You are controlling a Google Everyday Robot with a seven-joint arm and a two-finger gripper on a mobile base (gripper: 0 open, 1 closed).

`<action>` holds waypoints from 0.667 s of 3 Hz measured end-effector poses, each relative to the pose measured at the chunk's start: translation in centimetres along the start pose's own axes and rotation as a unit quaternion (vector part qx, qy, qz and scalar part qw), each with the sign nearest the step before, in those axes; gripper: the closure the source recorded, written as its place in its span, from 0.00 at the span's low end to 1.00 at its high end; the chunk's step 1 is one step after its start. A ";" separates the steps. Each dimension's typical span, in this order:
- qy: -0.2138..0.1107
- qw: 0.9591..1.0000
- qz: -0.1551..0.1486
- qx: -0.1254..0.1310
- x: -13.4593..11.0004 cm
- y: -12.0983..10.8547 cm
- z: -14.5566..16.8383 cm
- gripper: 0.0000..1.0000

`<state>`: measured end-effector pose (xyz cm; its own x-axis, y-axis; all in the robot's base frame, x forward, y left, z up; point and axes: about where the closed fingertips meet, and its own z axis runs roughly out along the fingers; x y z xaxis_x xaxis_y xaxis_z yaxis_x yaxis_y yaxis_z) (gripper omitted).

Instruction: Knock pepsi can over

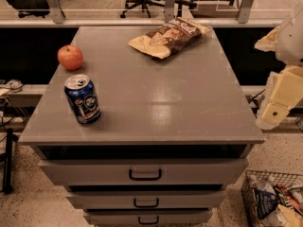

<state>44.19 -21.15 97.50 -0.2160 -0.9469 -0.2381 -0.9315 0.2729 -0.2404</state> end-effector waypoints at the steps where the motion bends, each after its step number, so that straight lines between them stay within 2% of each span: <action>1: -0.054 0.998 -0.011 -0.029 -3.1 -0.2 3.4 0.00; 2: -0.125 0.990 -0.028 -0.055 -7.6 -0.2 6.7 0.00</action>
Offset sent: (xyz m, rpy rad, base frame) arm 0.0626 0.1454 -0.0644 0.4389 0.0264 0.2423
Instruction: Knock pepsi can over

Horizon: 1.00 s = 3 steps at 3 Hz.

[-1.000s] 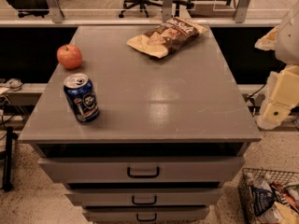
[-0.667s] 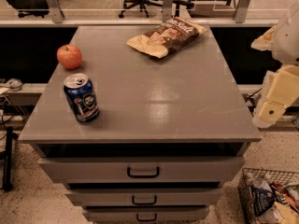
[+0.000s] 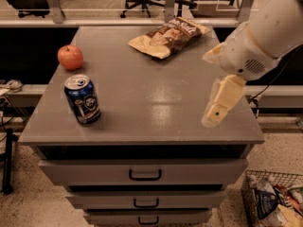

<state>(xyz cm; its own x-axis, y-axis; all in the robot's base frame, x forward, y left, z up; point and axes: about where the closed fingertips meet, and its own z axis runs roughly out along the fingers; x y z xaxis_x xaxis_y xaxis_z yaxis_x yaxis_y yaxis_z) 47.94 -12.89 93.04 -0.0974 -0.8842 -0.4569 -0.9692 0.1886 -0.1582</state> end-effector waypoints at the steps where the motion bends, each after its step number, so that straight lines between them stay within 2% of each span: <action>1: -0.075 0.997 -0.015 -0.012 -4.3 0.1 3.0 0.00; 2: -0.093 0.995 -0.017 -0.010 -5.5 0.0 3.2 0.00; 3: -0.093 0.995 -0.017 -0.010 -5.5 0.0 3.2 0.00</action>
Offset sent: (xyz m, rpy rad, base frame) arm 0.0098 0.0479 -0.0064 0.1328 -0.0187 0.0581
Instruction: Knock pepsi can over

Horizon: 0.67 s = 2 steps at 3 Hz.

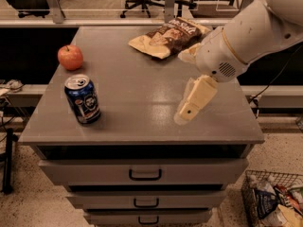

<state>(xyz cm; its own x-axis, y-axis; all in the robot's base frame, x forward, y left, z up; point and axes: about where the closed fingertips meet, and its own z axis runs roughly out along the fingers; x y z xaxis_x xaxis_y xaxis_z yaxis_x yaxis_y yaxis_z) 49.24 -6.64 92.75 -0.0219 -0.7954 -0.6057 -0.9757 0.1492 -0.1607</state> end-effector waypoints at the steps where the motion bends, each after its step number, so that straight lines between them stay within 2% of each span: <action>1: -0.040 0.999 -0.003 -0.014 -1.9 0.7 1.3 0.00; 2: -0.122 0.992 -0.016 -0.043 -6.4 2.4 4.0 0.00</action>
Offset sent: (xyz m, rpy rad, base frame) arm -0.0257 0.1439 0.0110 0.4513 0.0221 0.2190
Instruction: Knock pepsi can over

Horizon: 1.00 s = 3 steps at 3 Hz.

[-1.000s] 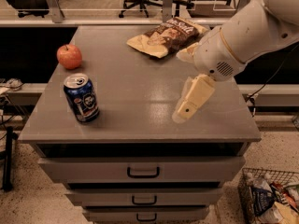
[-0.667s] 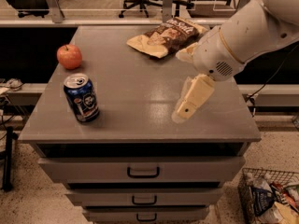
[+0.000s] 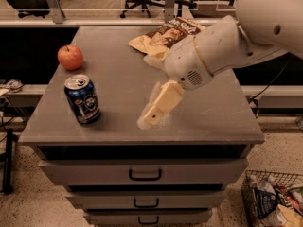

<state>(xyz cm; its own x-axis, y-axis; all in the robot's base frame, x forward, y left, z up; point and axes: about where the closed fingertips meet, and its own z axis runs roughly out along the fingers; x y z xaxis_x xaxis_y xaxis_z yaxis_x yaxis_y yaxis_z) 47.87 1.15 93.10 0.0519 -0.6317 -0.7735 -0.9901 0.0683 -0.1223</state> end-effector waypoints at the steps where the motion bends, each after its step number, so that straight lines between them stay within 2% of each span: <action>1: -0.071 0.997 -0.009 -0.029 -3.4 1.5 4.0 0.00; 2: -0.113 0.993 -0.015 -0.040 -5.3 2.7 7.5 0.00; 3: -0.138 0.990 -0.013 -0.040 -6.6 2.6 10.8 0.00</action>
Offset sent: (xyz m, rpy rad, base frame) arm -0.0241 0.1400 -0.0257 0.3232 0.0135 0.1360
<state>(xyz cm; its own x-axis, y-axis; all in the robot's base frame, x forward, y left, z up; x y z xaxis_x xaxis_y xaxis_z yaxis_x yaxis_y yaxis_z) 46.34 13.86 91.17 0.0991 -0.3970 -0.9124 -0.9947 -0.0137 -0.1021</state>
